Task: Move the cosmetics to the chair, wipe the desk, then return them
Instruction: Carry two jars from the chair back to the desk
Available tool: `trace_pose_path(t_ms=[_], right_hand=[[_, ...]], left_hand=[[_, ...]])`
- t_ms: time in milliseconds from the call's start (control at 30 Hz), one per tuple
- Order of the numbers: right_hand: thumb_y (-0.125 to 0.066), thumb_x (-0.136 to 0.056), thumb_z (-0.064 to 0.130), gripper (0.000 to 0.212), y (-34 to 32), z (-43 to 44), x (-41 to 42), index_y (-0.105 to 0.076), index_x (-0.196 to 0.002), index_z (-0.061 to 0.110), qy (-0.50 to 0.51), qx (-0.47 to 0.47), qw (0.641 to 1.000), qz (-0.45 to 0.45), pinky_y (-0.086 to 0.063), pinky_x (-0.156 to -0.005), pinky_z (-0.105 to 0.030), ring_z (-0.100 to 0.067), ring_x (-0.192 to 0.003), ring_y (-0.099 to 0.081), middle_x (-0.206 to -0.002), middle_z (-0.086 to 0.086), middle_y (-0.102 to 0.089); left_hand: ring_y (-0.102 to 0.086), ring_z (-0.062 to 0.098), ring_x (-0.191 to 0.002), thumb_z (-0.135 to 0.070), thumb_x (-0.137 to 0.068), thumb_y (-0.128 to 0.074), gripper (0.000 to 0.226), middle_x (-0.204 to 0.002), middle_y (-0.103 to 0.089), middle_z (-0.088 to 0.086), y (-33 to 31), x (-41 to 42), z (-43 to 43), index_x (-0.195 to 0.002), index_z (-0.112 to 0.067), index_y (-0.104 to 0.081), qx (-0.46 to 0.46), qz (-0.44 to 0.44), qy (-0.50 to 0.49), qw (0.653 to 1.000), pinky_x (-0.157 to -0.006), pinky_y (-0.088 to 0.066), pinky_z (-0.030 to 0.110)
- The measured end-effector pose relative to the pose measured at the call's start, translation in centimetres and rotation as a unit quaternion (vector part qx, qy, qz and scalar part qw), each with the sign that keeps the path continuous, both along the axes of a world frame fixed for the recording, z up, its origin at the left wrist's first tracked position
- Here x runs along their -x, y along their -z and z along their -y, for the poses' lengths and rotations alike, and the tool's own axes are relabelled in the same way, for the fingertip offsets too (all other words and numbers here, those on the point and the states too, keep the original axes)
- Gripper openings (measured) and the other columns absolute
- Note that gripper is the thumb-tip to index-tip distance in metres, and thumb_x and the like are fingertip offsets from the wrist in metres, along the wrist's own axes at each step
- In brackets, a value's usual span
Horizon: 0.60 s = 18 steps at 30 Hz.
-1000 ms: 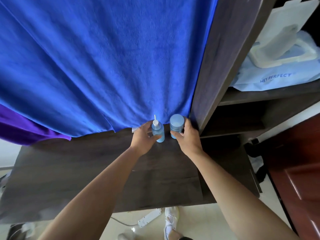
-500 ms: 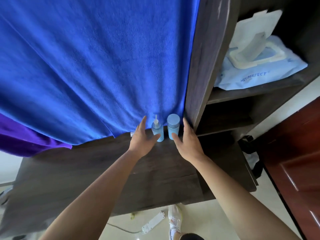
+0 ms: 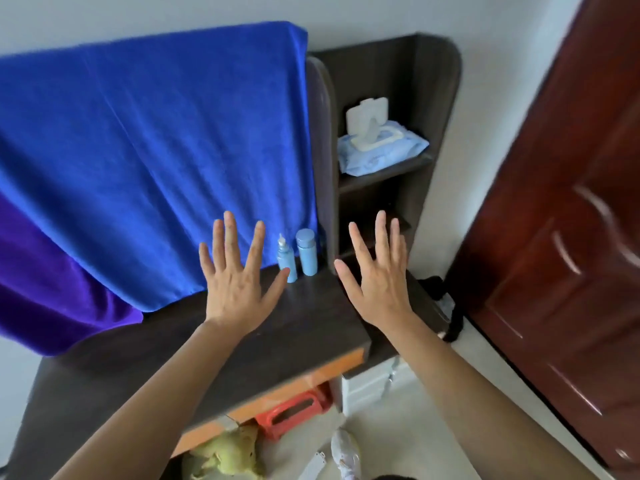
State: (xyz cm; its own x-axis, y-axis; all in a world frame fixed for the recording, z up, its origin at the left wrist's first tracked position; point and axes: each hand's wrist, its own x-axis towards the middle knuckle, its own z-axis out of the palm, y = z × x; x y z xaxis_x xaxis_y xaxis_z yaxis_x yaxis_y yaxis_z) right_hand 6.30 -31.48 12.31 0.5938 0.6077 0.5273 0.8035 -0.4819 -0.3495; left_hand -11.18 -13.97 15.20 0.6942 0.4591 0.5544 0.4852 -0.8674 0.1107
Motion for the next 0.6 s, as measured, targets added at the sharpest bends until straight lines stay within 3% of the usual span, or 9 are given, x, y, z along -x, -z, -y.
trace_pose_path(t_ms=[233, 367, 600], right_hand=[[-0.042, -0.1, 0.059, 0.068, 0.7, 19.0, 6.6, -0.025, -0.159, 0.03, 0.152, 0.035, 0.988, 0.023, -0.019, -0.122, -0.059, -0.036, -0.155, -0.001, -0.169, -0.012, -0.002], [-0.04, -0.101, 0.059, 0.069, 0.1, 31.2, 10.3, -0.02, -0.16, 0.03, 0.245, 0.039, 0.969, 0.015, -0.011, -0.124, -0.055, -0.032, -0.156, 0.005, -0.17, -0.01, 0.002], [-0.038, -0.101, 0.06, 0.073, -0.5, 52.1, 18.5, -0.016, -0.161, 0.024, 0.43, 0.06, 0.901, -0.014, -0.014, -0.124, -0.054, -0.031, -0.156, 0.006, -0.17, -0.009, 0.001]], left_hand=[[-0.002, 0.037, -0.153, -0.065, -0.091, -0.042, 0.081, -0.166, 0.002, 0.015, 1.4, -0.1, 14.2, -0.158, -0.024, -0.023, 0.015, 0.014, 0.141, 0.99, -0.114, -0.018, 0.068], [-0.005, 0.037, -0.153, -0.064, -0.091, -0.043, 0.079, -0.165, -0.004, 0.018, 0.9, -1.8, 25.2, -0.156, -0.021, -0.026, 0.041, 0.007, 0.238, 0.97, -0.115, -0.017, 0.067], [-0.009, 0.034, -0.152, -0.067, -0.093, -0.035, 0.078, -0.167, -0.008, 0.008, -0.2, -1.9, 45.7, -0.157, -0.026, -0.021, 0.061, -0.026, 0.409, 0.91, -0.115, -0.018, 0.066]])
